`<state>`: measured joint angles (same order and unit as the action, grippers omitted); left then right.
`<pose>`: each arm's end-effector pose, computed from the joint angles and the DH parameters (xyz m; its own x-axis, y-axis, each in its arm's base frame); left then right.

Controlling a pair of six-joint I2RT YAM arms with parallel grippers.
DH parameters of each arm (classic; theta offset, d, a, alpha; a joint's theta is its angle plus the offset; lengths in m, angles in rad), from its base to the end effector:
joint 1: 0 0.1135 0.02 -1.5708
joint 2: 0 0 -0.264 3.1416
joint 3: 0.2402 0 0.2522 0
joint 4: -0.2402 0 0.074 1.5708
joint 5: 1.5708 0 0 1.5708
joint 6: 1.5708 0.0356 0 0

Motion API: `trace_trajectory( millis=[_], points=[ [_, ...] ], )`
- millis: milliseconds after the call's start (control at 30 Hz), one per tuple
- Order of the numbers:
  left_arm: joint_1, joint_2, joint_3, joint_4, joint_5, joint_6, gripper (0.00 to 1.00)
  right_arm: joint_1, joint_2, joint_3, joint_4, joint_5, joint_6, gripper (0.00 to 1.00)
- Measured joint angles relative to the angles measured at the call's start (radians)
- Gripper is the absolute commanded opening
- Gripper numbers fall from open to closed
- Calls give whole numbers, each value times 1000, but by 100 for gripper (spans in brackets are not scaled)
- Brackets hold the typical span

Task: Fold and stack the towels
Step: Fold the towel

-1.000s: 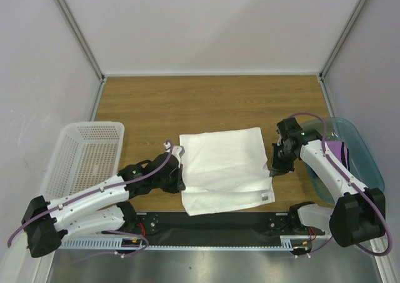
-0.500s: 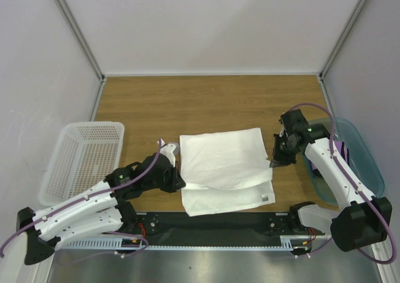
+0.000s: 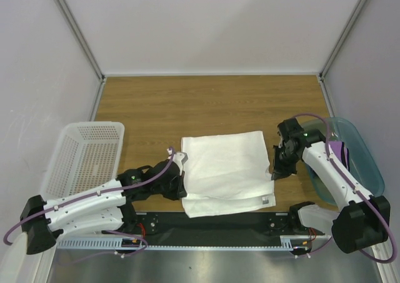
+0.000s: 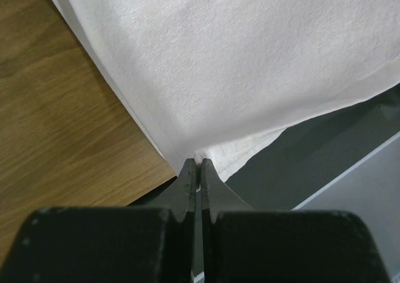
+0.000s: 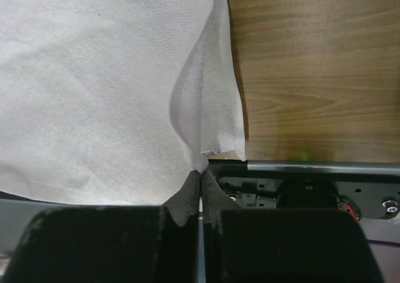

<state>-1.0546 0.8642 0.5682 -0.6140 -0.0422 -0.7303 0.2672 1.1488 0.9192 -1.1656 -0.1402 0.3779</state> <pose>0.0841 -0.1451 0.2137 -0.8614 0.1675 -0.4794 0.3779 0.8422 -0.3846 0.1753 0.0532 0.2494 -0.9878 0.1084 -0.1116 0.0855 0.9776 0.1923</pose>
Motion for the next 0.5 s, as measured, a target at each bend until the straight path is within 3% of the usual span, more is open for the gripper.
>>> trace_trajectory(
  millis=[167, 267, 300, 333, 367, 400, 500],
  points=[
    [-15, 10, -8, 0, 3, -7, 0, 40, 9, -5, -24, 3, 18, 0],
    [-23, 11, -20, 5, 12, -13, 6, 50, 11, -5, -46, 5, 25, 14],
    [-25, 13, -23, 5, 16, -13, 17, 56, 14, -5, -53, 8, 29, 22],
    [-27, 16, -24, 5, 19, -10, 25, 60, 16, -5, -60, 11, 34, 42],
    [-30, 20, -24, 4, 20, -12, 32, 64, 19, -5, -68, 13, 42, 51],
    [-31, 24, -24, 2, 21, -13, 46, 68, 20, -5, -76, 16, 41, 55],
    [-33, 31, -7, -37, 5, -15, 72, 74, 21, 9, -103, 23, 38, 64]
  ],
)
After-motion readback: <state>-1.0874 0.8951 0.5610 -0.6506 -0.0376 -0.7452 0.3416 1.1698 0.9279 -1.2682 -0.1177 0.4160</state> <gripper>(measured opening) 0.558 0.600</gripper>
